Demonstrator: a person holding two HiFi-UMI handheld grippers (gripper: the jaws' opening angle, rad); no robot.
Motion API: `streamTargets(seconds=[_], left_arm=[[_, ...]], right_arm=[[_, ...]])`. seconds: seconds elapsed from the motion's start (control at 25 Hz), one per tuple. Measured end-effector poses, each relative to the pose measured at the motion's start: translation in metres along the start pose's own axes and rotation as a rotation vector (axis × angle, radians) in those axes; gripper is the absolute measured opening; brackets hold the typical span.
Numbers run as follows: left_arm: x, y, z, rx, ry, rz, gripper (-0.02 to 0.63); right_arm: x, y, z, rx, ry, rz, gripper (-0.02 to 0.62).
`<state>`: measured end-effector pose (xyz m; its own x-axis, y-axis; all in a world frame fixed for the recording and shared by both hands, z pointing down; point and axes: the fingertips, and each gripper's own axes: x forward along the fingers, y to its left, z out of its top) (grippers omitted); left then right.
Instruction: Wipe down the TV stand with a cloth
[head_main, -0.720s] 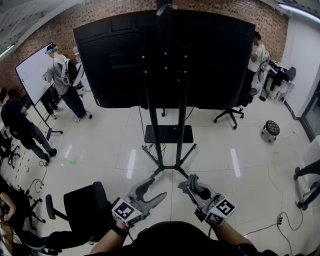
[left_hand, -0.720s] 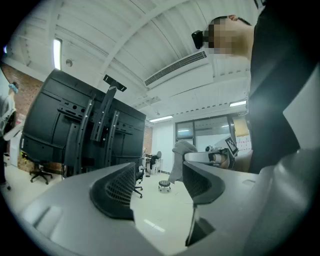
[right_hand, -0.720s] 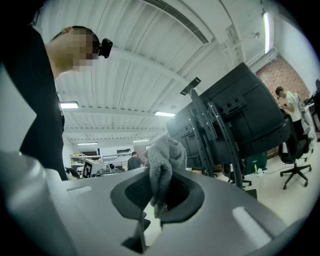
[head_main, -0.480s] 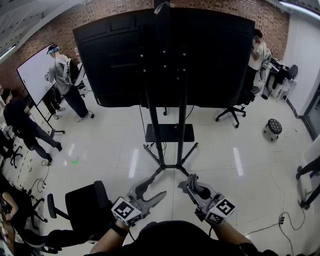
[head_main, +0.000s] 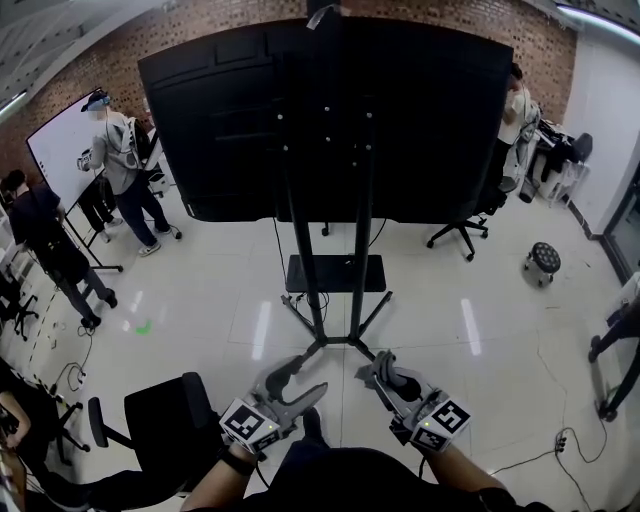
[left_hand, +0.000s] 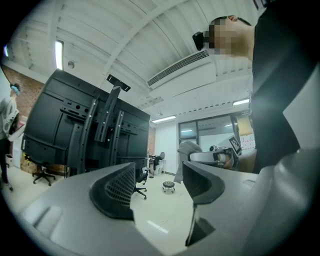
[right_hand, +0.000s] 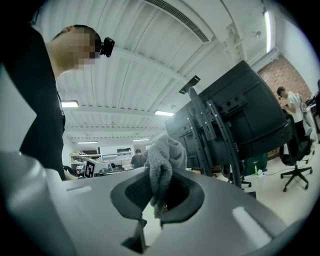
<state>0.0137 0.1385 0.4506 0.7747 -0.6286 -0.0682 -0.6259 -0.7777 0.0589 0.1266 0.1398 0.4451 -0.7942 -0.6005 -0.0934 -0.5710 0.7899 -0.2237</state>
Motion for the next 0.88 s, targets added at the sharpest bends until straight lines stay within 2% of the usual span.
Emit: streamTargets(seconds=[0.28,0.4,0.68,0.88], left_arm=[[0.024,0.066,-0.001,-0.017,-0.013,-0.021,0.319],[0.04,0.1,0.007,-0.006,-0.027,-0.052,0.322],[0.067,0.175,0.015,-0.01,-0.024,-0.127,0.322],[0.084,0.213,0.022,-0.013,-0.029,-0.174,0.321]], right_arm=[[0.056,-0.033,0.011,-0.005,-0.024,-0.03,0.02],[0.089,-0.05,0.022,0.004,-0.052,-0.038,0.02],[0.157,-0.093,0.028,-0.029,-0.03,-0.111,0.02],[0.196,-0.114,0.035,-0.045,-0.048,-0.135,0.02]])
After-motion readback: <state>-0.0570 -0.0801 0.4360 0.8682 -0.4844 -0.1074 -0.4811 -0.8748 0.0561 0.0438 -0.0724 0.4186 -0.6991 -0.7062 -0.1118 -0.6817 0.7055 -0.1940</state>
